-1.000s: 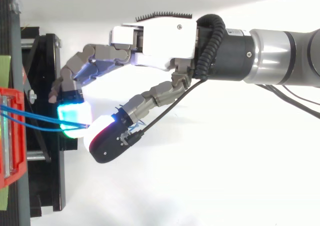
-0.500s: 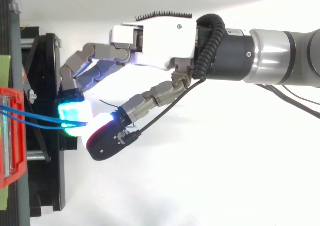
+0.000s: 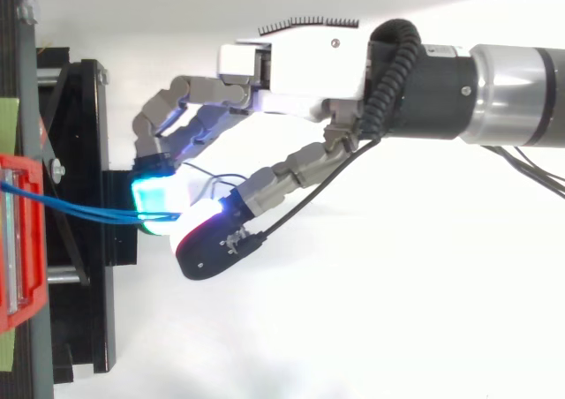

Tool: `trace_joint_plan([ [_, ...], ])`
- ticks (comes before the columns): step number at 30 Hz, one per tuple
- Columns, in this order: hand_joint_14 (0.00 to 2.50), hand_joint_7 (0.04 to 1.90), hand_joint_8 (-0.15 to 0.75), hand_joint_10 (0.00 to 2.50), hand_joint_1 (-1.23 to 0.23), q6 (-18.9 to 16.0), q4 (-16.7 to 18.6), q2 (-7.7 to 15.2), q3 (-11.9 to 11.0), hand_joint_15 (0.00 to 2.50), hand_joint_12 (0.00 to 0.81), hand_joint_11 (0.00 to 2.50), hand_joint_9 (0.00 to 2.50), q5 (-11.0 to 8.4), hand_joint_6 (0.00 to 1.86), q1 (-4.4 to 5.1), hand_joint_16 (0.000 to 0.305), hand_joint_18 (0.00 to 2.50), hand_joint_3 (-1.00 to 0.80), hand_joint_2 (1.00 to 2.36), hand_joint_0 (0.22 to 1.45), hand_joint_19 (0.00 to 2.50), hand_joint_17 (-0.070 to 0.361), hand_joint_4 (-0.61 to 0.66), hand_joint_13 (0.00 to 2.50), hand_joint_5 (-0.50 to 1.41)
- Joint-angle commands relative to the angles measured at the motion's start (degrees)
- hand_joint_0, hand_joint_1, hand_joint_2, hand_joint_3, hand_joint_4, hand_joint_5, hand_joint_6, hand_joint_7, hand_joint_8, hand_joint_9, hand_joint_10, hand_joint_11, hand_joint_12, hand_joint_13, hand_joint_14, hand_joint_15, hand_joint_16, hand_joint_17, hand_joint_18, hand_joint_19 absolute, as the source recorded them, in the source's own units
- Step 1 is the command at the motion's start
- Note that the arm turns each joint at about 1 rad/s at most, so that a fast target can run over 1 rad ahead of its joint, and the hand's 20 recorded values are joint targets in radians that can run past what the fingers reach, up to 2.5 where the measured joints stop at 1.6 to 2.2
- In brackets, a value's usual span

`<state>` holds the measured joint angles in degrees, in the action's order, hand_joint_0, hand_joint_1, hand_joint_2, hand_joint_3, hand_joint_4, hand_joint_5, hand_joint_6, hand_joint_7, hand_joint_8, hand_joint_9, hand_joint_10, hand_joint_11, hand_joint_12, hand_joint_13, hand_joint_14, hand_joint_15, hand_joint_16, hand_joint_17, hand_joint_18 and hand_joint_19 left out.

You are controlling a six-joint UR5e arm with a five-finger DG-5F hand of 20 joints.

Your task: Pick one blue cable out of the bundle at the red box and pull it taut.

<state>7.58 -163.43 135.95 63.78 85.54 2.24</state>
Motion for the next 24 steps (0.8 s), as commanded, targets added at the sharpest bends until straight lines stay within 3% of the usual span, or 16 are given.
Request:
trace_joint_plan([
  [1, 0.01, 1.14, 0.369, 0.01, -0.89, 0.07, -6.73, -2.36, 0.03, 0.23, 0.352, 0.36, 0.76, -0.11, 0.92, -0.04, 0.051, 0.63, -0.06, 1.01, 0.64, 0.21, 0.116, 0.03, 0.62, -0.1],
  [6, 0.01, 1.13, 0.347, 0.01, -0.9, -0.2, -9.45, -3.24, 0.03, 0.22, 0.344, 0.36, 0.72, -0.72, 0.93, 0.04, 0.049, 0.6, -0.09, 1.02, 0.66, 0.21, 0.11, 0.02, 0.59, -0.12],
  [14, 0.01, 1.12, 0.326, 0.01, -0.92, -1.78, -9.72, -3.32, -0.06, 0.22, 0.337, 0.36, 0.67, -0.9, 0.93, -0.04, 0.047, 0.57, -0.22, 1.02, 0.71, 0.2, 0.106, 0.03, 0.55, -0.14],
  [16, 0.01, 1.09, 0.324, 0.01, -0.93, -3.36, -9.72, -3.32, -0.06, 0.21, 0.339, 0.36, 0.66, -0.9, 0.93, -0.04, 0.047, 0.57, -0.3, 1.01, 0.73, 0.19, 0.107, 0.04, 0.54, -0.15],
  [24, 0.01, 1.04, 0.32, 0.01, -0.92, -4.33, -9.8, -3.32, -0.06, 0.21, 0.34, 0.35, 0.64, -1.34, 0.92, 0.22, 0.048, 0.57, -0.5, 1.0, 0.75, 0.19, 0.107, 0.06, 0.54, -0.16],
])
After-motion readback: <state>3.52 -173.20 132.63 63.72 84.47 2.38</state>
